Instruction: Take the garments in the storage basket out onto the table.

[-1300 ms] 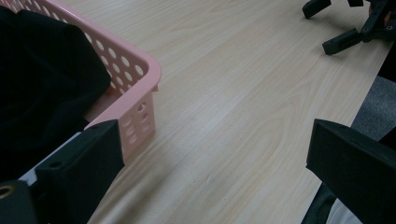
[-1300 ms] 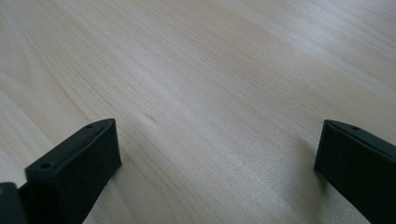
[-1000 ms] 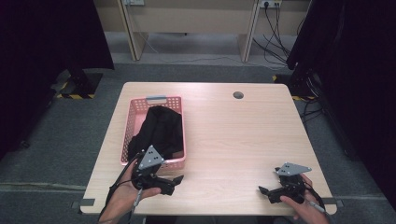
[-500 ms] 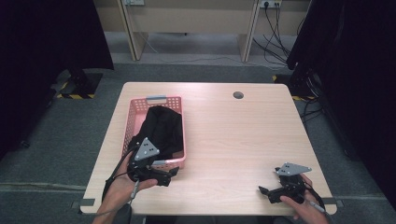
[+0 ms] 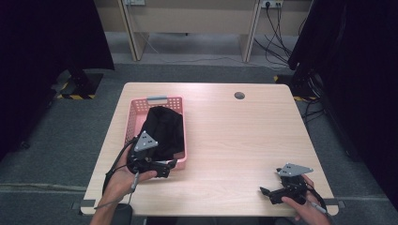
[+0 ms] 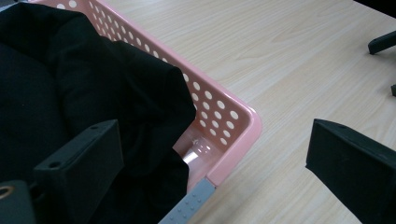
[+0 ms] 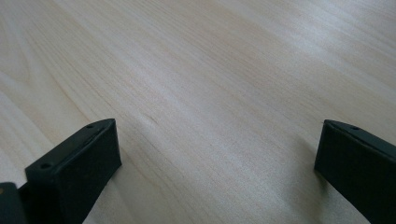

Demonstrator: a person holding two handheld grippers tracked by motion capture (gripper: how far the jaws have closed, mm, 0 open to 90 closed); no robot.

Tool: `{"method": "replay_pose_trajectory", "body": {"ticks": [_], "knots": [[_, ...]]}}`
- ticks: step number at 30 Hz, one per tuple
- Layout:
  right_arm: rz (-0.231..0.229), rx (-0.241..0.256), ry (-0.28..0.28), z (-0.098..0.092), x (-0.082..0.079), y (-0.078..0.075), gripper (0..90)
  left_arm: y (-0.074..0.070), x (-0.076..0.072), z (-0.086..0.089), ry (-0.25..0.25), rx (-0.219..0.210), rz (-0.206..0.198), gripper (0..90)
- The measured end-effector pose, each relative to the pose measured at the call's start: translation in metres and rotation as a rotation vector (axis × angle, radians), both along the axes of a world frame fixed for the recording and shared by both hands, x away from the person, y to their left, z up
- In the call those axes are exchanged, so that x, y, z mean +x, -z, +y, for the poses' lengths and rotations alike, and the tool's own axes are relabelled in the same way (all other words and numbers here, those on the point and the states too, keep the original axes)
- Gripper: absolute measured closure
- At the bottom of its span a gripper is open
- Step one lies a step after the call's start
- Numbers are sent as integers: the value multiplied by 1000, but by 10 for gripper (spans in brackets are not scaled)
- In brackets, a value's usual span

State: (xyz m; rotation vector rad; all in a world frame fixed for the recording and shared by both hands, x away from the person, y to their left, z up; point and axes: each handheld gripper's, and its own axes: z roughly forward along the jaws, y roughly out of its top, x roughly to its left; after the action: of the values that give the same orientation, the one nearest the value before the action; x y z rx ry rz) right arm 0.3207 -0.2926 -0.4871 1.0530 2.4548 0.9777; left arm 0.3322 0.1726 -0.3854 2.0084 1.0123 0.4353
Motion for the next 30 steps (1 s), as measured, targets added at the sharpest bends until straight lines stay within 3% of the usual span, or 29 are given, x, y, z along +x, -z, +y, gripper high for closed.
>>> {"method": "replay_pose_trajectory", "body": {"ticks": [15, 19, 30], "knots": [[0, 0, 0, 0, 0, 0, 4, 0, 19, 9, -39, -5, 22, 30], [0, 0, 0, 0, 0, 0, 4, 1, 29, 12, -72, 10, 30, 30], [-1, 0, 0, 0, 0, 0, 4, -1, 41, 9, -89, 43, 26, 30]]}}
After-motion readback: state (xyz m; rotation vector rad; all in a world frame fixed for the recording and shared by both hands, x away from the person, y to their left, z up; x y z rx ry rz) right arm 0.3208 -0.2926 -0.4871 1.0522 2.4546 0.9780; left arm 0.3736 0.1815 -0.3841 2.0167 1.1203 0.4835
